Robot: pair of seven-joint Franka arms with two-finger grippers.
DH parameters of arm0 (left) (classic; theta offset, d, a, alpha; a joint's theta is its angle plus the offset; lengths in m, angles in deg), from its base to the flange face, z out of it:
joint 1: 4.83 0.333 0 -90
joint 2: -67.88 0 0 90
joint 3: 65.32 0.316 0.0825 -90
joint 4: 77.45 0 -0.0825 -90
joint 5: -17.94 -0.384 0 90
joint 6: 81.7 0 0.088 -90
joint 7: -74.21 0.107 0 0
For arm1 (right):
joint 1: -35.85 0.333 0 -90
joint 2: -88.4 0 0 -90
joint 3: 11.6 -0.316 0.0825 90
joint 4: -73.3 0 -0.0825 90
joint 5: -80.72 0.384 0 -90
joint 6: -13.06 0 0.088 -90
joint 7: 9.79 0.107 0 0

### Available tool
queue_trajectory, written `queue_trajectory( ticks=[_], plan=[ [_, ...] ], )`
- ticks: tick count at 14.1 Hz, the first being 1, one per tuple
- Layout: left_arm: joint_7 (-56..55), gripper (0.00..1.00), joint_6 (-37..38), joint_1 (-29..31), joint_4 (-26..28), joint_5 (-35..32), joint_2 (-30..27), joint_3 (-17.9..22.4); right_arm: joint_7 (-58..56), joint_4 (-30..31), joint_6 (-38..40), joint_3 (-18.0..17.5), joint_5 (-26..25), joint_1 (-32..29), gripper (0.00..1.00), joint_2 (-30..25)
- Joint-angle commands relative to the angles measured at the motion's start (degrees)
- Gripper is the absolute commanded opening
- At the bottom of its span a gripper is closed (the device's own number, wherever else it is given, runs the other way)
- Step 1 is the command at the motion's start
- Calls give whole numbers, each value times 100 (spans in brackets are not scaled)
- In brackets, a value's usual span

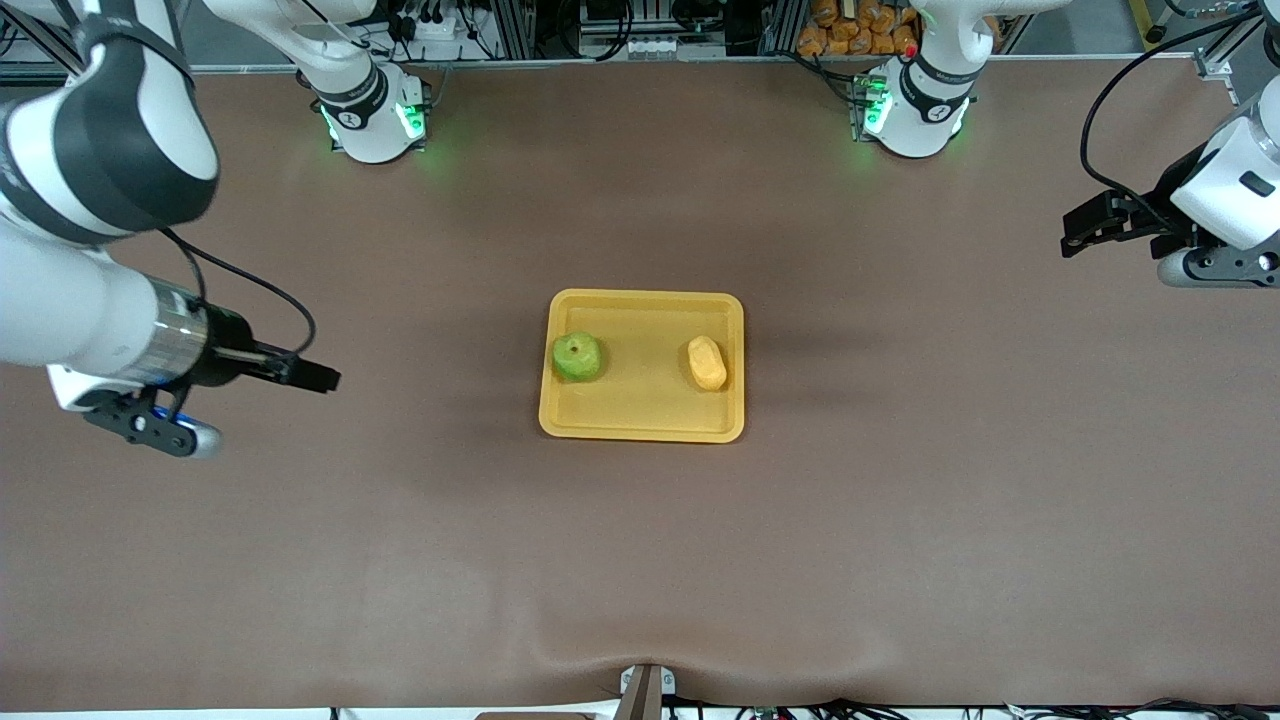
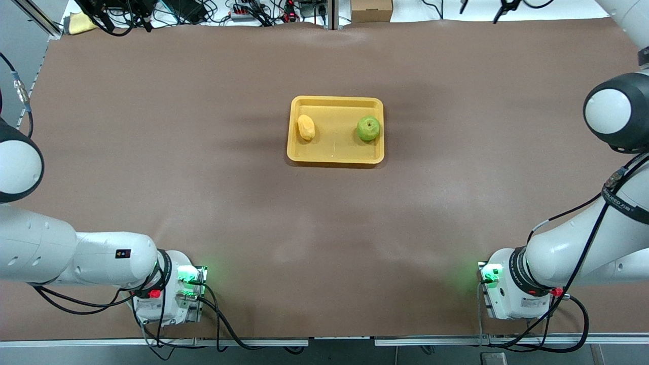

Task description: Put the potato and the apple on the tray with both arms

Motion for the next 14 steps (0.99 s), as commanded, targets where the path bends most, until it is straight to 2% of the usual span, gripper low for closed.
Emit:
queue_trajectory(
  ticks=[1,5,9,12,14],
  plan=[
    [-10,100,46,-2,-108,132,31,-23,-395,106,194,-29,-134,-113,100,-340],
    [-1,100,37,25,-107,123,39,-14,-674,114,501,129,-134,-113,100,-735],
    [60,100,46,16,-116,106,57,-14,-1869,176,818,638,-99,-87,100,-1130],
    [16,100,46,-10,-134,114,57,-14,-2231,517,906,894,-99,-95,100,-1560],
    [-1,100,46,-2,-187,123,75,-14,-2232,869,889,930,-99,-78,100,-1955]
  ],
)
